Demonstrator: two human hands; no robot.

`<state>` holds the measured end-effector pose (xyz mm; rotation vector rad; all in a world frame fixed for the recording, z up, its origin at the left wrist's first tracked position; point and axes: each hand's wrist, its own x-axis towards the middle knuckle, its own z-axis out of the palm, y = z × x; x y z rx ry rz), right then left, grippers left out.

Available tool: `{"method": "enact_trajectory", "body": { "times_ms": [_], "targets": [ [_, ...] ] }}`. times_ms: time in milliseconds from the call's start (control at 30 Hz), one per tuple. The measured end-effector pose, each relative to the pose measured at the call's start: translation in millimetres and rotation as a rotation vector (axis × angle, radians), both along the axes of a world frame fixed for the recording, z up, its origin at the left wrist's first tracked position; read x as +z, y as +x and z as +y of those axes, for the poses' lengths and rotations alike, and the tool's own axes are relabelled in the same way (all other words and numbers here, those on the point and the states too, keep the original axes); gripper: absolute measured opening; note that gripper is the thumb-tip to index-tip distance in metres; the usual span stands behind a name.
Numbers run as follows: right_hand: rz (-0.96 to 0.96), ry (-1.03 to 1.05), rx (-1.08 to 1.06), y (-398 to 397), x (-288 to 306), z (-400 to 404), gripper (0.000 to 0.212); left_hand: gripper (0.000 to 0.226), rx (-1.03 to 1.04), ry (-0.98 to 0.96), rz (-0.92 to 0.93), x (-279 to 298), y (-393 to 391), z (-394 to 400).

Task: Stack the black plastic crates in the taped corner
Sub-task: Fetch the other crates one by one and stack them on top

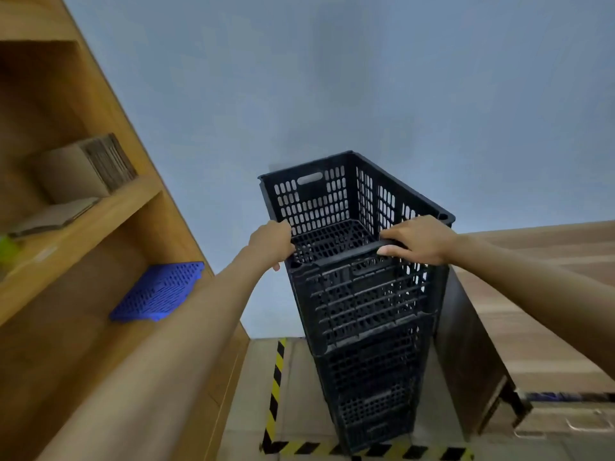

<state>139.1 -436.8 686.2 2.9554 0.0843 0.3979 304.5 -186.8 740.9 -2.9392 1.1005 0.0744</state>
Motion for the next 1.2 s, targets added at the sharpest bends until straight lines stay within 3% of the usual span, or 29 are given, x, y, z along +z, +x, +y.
{"method": "enact_trajectory", "body": {
  "times_ms": [67,167,267,367,467,533,700,900,1133,1200],
  "targets": [
    [-0.037,0.097,-0.016,10,10,31,0.059,0.008,-0.111,0.063,-0.189,5,12,7],
    [-0.062,0.301,-0.105,46,17,86,0.053,0.013,-0.209,0.062,-0.370,2,35,11],
    [0.094,0.485,-0.254,90,22,140,0.052,0.024,-0.261,0.041,-0.399,-8,61,11],
    [0.304,0.577,-0.335,130,25,175,0.053,0.052,-0.296,0.146,-0.426,-20,96,13],
    [0.340,0.645,-0.425,161,20,188,0.041,0.065,-0.285,0.241,-0.480,-30,133,11],
    [0.319,0.689,-0.498,175,14,193,0.047,0.061,-0.281,0.262,-0.492,-32,151,4],
    [0.199,0.589,-0.483,183,-3,197,0.054,0.042,-0.345,0.353,-0.521,-24,184,-30],
    [0.149,0.552,-0.433,188,-6,195,0.059,0.030,-0.729,0.657,-0.574,-16,213,-65],
    [0.450,0.618,-0.481,200,22,173,0.047,0.020,-0.846,0.764,-0.511,-5,212,-75],
    [0.421,0.572,-0.549,211,25,178,0.039,0.025,-0.871,0.760,-0.514,-7,211,-73]
  ]
}}
